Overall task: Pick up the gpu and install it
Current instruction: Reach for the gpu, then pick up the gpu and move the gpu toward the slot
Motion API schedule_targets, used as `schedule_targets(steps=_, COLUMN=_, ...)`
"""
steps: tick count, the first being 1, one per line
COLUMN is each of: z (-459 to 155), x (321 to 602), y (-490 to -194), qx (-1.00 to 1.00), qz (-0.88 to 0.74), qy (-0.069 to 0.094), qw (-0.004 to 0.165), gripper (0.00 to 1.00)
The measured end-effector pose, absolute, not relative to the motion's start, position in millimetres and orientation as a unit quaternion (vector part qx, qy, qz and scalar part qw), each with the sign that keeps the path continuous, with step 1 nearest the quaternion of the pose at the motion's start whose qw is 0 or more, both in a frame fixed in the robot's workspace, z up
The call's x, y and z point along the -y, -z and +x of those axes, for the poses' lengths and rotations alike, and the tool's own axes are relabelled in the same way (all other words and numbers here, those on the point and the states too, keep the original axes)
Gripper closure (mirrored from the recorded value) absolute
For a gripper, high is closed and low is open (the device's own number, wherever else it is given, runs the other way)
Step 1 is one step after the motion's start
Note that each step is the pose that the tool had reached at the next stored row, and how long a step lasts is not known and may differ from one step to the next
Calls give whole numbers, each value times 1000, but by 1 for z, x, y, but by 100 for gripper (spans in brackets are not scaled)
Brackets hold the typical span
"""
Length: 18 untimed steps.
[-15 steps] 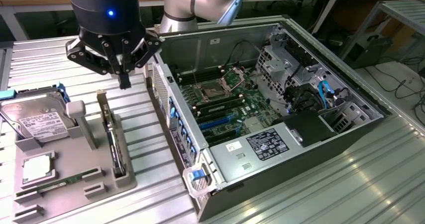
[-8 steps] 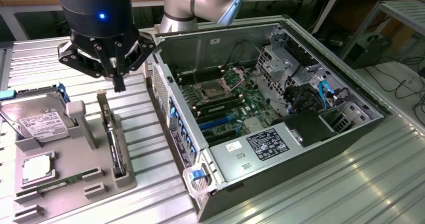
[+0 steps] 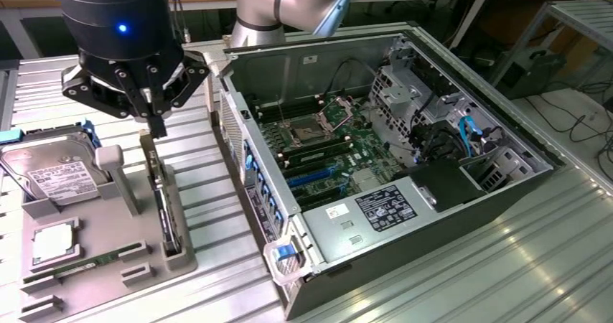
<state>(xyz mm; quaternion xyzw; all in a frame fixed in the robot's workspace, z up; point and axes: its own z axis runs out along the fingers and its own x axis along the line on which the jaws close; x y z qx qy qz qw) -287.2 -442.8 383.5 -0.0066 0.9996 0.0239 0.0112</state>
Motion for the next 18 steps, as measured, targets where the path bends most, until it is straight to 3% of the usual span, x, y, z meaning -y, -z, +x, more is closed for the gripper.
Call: schedule_targets(steps=18, z=-312, x=446, y=-383, qx=-1000, qz=-7, qy=-24, qw=11, gripper=89)
